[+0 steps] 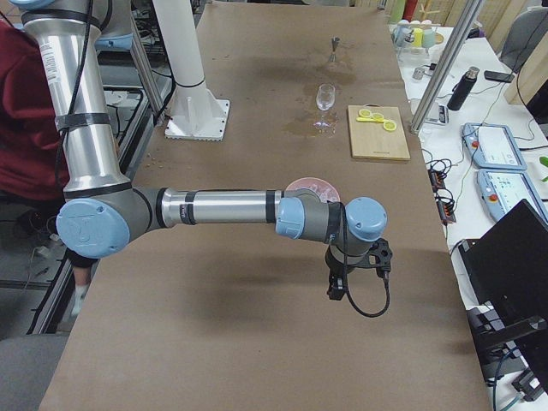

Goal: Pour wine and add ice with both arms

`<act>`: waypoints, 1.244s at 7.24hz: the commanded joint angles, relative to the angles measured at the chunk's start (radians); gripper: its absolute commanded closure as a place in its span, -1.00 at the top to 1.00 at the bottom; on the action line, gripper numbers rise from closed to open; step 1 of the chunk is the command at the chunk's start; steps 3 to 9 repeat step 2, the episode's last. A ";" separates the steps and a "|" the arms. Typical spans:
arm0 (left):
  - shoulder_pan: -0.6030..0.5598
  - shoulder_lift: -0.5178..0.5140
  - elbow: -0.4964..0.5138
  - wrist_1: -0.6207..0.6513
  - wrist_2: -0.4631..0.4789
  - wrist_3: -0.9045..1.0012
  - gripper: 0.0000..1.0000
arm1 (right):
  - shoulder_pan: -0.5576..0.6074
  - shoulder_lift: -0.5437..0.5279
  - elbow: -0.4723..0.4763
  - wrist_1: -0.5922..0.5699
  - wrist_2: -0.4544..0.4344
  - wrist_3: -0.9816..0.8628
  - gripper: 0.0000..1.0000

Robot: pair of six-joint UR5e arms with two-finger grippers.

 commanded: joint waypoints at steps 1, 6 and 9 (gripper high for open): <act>-0.007 0.008 -0.002 0.005 -0.001 0.001 0.96 | 0.000 -0.002 0.002 0.000 0.000 0.000 1.00; -0.009 0.014 -0.011 0.005 -0.004 0.000 0.96 | 0.000 -0.002 0.002 0.000 0.000 0.000 1.00; -0.009 0.014 -0.011 0.005 -0.004 0.000 0.96 | 0.000 -0.002 0.002 0.000 0.000 0.000 1.00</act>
